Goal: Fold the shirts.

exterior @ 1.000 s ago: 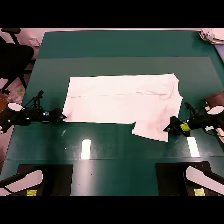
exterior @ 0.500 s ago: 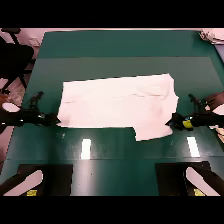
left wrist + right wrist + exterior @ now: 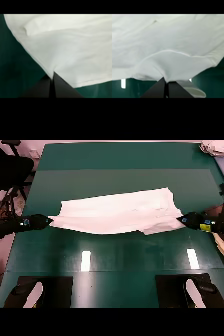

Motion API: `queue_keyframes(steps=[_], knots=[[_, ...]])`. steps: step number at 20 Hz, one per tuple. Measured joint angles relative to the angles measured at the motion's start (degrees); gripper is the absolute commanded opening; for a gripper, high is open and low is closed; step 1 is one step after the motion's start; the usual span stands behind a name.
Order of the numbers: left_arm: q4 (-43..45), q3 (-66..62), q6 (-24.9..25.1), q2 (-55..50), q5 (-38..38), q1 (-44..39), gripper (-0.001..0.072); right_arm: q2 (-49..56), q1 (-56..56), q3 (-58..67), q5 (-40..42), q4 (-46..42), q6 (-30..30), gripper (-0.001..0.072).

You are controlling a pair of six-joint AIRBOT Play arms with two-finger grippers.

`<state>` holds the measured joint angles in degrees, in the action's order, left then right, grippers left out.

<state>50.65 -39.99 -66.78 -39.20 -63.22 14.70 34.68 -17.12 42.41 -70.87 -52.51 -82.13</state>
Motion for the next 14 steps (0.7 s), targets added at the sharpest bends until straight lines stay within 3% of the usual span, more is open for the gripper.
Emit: queue_keyframes(steps=[6,14], knots=[[-5.8,-0.1,0.5,2.0,4.1,0.0,0.0022,1.4,0.0,2.5,6.1,6.3,1.7,0.0016],[-6.9,3.2,1.7,0.6,18.7,0.0,0.0023,20.6,0.0,10.0,10.4,7.7,8.7,0.0016]])
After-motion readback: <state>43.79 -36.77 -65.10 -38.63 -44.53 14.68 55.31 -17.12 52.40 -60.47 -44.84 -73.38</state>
